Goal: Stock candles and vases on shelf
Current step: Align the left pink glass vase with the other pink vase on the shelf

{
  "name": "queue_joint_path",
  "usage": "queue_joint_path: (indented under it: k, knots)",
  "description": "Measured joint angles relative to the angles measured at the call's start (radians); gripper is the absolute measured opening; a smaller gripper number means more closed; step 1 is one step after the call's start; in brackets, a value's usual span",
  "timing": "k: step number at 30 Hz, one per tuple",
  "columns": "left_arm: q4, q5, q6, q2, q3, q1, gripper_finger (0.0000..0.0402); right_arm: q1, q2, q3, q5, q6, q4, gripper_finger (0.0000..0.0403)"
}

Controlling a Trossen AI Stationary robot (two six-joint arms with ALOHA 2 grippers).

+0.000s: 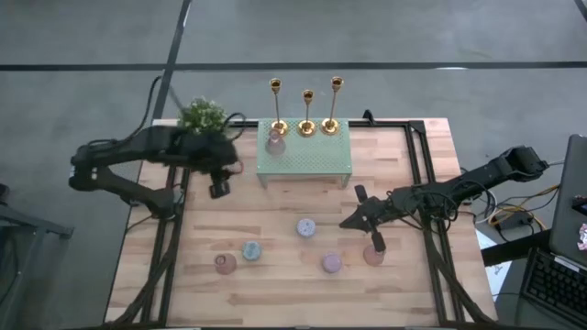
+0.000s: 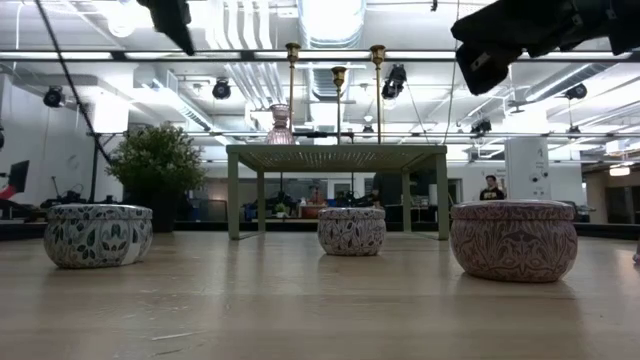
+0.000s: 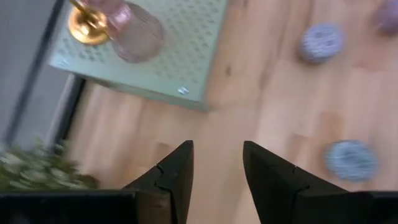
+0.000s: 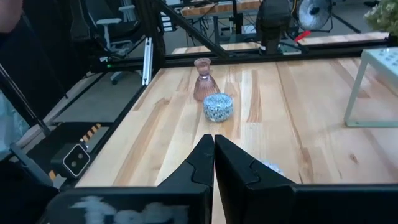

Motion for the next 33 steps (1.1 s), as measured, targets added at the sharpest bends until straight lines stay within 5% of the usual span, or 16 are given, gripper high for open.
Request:
queue_joint_path:
  k: [11,33]
  knots:
    - [0.200,0.019,-0.329,-0.219,-0.304,-0.350,0.0143,0.000,0.000,-0.034,0.000,0.037,-0.001,0.0008]
    - [0.325,-0.035,-0.838,-0.195,-0.539,-0.817,0.0142,0.000,0.000,-0.035,0.003,0.056,0.002,0.0008]
